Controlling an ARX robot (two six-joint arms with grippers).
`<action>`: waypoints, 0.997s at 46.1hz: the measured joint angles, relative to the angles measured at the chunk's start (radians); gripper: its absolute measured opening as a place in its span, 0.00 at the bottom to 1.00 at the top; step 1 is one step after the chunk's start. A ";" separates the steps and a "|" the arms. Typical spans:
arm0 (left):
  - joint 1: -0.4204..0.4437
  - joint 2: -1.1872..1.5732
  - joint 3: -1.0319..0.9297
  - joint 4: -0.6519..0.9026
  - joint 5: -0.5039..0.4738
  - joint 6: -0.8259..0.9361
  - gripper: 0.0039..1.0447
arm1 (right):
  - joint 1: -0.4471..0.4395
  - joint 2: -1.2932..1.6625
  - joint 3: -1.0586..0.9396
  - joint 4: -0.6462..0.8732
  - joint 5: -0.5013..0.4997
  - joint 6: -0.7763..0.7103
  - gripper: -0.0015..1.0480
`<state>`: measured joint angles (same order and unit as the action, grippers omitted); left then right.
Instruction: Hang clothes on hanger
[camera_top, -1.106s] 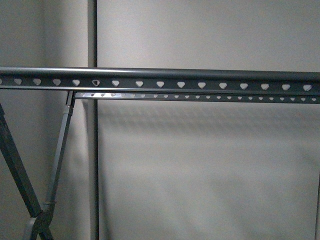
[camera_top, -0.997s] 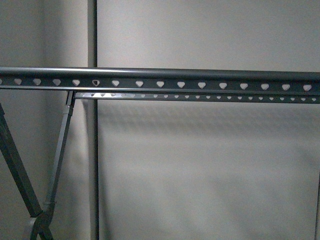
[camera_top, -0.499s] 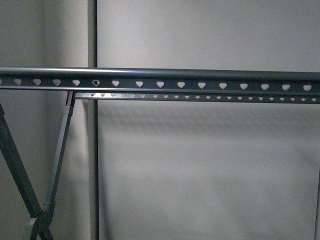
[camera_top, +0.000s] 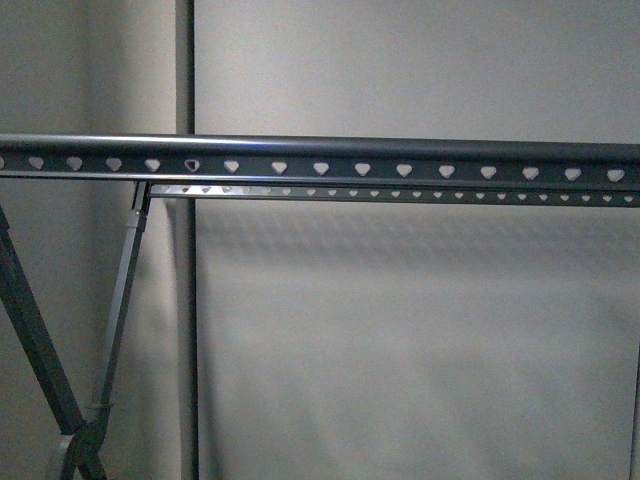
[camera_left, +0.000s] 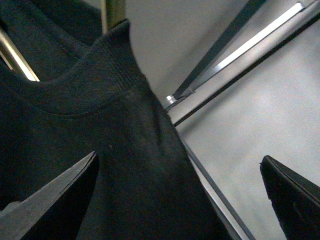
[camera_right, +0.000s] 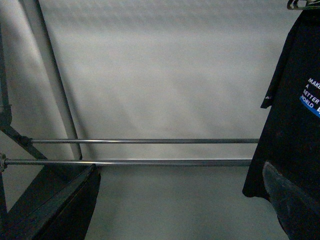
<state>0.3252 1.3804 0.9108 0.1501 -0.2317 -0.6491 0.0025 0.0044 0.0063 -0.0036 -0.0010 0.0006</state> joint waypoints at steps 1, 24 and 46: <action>0.005 0.021 0.022 -0.027 -0.006 -0.010 0.94 | 0.000 0.000 0.000 0.000 0.000 0.000 0.93; -0.003 0.232 0.279 -0.274 -0.187 -0.156 0.51 | 0.000 0.000 0.000 0.000 0.000 0.000 0.93; -0.109 0.122 0.122 -0.293 0.090 -0.039 0.04 | 0.000 0.000 0.000 0.000 0.000 0.000 0.93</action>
<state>0.2161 1.5028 1.0325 -0.1429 -0.1421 -0.6880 0.0025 0.0044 0.0063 -0.0036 -0.0010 0.0006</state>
